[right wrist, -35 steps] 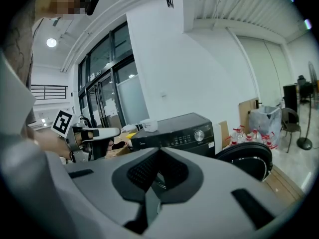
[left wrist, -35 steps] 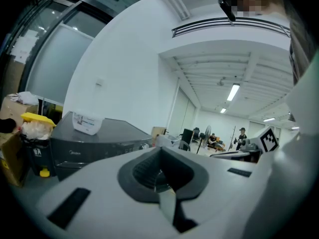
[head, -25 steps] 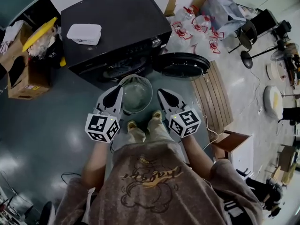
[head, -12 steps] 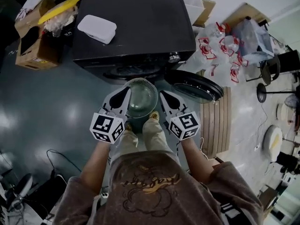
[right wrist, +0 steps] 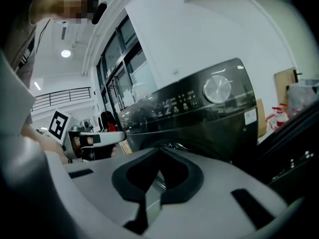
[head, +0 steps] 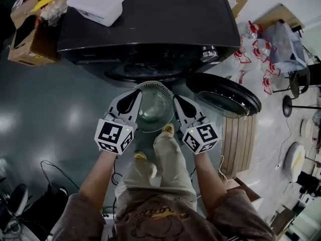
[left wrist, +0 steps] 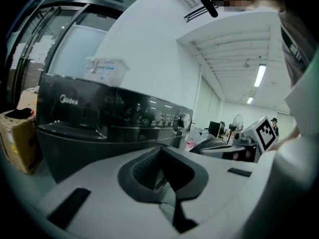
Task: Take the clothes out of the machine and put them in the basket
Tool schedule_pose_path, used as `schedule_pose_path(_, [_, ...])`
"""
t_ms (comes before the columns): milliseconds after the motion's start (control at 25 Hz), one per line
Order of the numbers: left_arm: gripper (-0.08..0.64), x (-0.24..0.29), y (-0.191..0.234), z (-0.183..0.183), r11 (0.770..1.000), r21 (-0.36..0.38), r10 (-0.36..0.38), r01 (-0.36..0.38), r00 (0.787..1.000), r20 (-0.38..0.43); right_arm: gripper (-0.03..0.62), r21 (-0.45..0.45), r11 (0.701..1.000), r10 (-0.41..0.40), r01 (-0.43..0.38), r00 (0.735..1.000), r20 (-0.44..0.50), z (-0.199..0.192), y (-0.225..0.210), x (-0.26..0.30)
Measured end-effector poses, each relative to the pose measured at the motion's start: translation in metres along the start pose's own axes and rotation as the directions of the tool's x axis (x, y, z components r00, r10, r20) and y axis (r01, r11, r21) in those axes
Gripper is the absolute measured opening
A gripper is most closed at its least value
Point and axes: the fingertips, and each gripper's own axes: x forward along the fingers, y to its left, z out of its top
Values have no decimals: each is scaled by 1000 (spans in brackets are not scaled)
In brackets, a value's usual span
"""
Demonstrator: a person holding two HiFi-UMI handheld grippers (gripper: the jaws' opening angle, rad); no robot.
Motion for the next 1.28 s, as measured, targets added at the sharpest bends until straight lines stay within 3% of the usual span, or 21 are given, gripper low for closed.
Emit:
schedule_pose_path(360, [6, 39, 42, -83, 1000, 18, 0, -1, 996, 85, -3, -18, 1000, 11, -10, 999, 47, -85, -28, 55])
schedule_pose_path(600, [6, 67, 54, -135, 999, 38, -15, 10, 991, 131, -3, 0, 1000, -20, 20, 993, 114, -124, -89, 67])
schedule_pose_path(1040, [5, 85, 63, -185, 997, 70, -41, 28, 980, 196, -3, -60, 998, 23, -14, 988, 153, -165, -102, 86])
schedule_pose_path(1280, [6, 83, 66, -195, 996, 92, -37, 16, 974, 224, -3, -102, 995, -1, 18, 986, 167, -175, -101, 84])
